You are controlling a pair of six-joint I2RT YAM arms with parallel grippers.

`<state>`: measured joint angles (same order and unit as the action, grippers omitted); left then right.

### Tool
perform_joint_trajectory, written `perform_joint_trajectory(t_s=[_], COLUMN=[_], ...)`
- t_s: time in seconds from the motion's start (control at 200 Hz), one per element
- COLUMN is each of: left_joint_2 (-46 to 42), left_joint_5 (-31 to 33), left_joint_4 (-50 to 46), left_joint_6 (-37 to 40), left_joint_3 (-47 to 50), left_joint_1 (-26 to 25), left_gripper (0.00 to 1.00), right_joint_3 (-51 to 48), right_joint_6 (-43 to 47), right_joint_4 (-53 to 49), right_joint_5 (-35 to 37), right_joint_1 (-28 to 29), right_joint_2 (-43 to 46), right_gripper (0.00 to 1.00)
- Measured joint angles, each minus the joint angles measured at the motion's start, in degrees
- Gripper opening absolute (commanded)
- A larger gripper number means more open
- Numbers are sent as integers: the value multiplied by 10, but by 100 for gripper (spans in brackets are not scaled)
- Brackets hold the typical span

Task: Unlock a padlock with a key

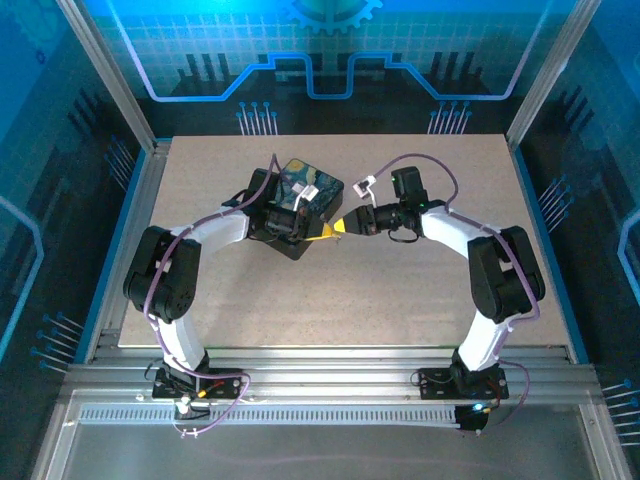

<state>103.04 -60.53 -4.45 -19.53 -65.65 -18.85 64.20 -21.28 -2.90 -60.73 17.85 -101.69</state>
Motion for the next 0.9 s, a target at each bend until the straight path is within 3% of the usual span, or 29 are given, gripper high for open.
perform_joint_trajectory(t_s=[0.67,0.9], left_joint_2=[0,-3], left_joint_5=[-14,-24], left_joint_4=[24,24], left_joint_6=[-15,-15], left_joint_3=[0,2], left_joint_1=[0,4], left_gripper=[0,0], right_joint_3=[-8,-9], right_joint_6=[10,12], right_joint_4=[-5,-5], right_joint_5=[-15,-17], right_joint_1=[8,8], right_joint_2=[0,0], right_gripper=[18,0])
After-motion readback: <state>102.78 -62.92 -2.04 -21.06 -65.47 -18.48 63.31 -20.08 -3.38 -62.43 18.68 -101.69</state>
